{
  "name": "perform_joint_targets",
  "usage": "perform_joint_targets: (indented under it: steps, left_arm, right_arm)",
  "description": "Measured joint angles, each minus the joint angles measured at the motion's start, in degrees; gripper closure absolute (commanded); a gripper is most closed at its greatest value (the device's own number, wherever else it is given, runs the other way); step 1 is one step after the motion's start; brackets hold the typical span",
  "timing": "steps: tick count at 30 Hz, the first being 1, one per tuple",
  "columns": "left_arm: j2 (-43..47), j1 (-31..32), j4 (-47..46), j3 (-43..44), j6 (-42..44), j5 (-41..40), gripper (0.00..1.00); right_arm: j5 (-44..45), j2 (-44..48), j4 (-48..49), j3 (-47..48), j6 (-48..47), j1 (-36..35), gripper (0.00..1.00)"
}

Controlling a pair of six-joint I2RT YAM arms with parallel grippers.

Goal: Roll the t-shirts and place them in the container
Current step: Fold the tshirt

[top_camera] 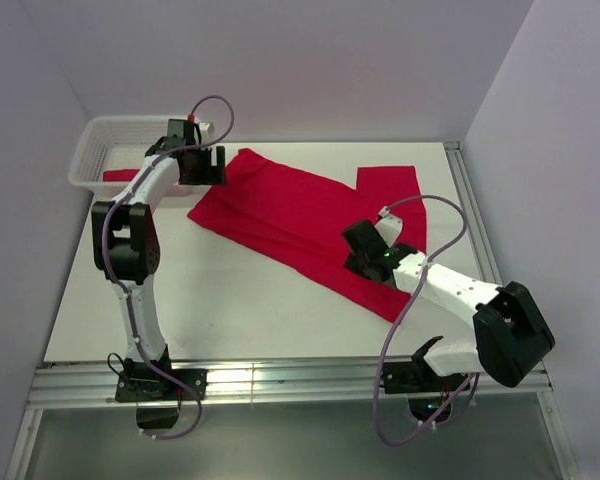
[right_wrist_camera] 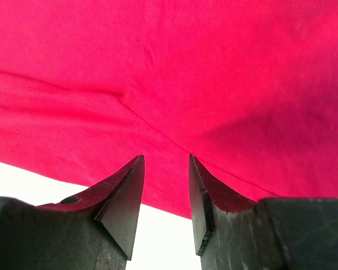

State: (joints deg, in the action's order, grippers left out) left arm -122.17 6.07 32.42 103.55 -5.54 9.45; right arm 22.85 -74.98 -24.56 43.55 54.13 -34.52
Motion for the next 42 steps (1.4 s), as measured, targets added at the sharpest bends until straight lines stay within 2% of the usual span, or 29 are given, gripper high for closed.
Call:
perform_joint_targets:
  steps: [9, 15, 19, 23, 26, 32, 33, 38, 42]
  left_arm:
    - [10.7, 1.1, -4.4, -13.0, 8.1, -2.1, 0.14]
    - [13.6, 1.3, -6.1, -24.6, 12.2, -4.4, 0.14]
    - [13.8, 1.3, -7.3, -29.3, 13.5, -5.8, 0.14]
    - [13.8, 1.3, -9.2, -30.3, 13.9, -7.4, 0.14]
    - [13.8, 1.3, -11.3, -30.4, 13.9, -7.9, 0.11]
    - [13.8, 1.2, -13.3, -30.4, 12.9, -7.3, 0.09]
    - [13.8, 1.2, -13.3, -30.4, 12.2, -6.9, 0.09]
    - [13.8, 0.2, -14.3, -30.6, 9.2, -5.1, 0.09]
    - [13.8, -1.0, -15.5, -31.2, 7.7, -4.1, 0.09]
  right_arm:
    - [-1.2, -1.6, 0.6, -3.2, 2.0, -4.9, 0.58]
    - [-1.0, -2.3, 0.1, -4.0, 4.7, -6.8, 0.59]
    - [-0.6, -2.8, -2.0, -4.6, 6.8, -6.8, 0.61]
    - [-0.1, -5.5, -3.9, -4.7, 9.3, -6.8, 0.61]
    - [0.1, -5.2, -3.7, -5.2, 10.9, -6.8, 0.57]
    - [-0.2, 0.4, -3.5, -9.2, 14.3, -6.8, 0.50]
    - [-0.2, 2.1, -4.2, -10.0, 15.0, -6.8, 0.47]
    - [1.0, 10.2, -11.9, -11.2, 19.9, -6.9, 0.46]
    - [2.3, 12.5, -18.9, -11.1, 24.3, -6.9, 0.48]
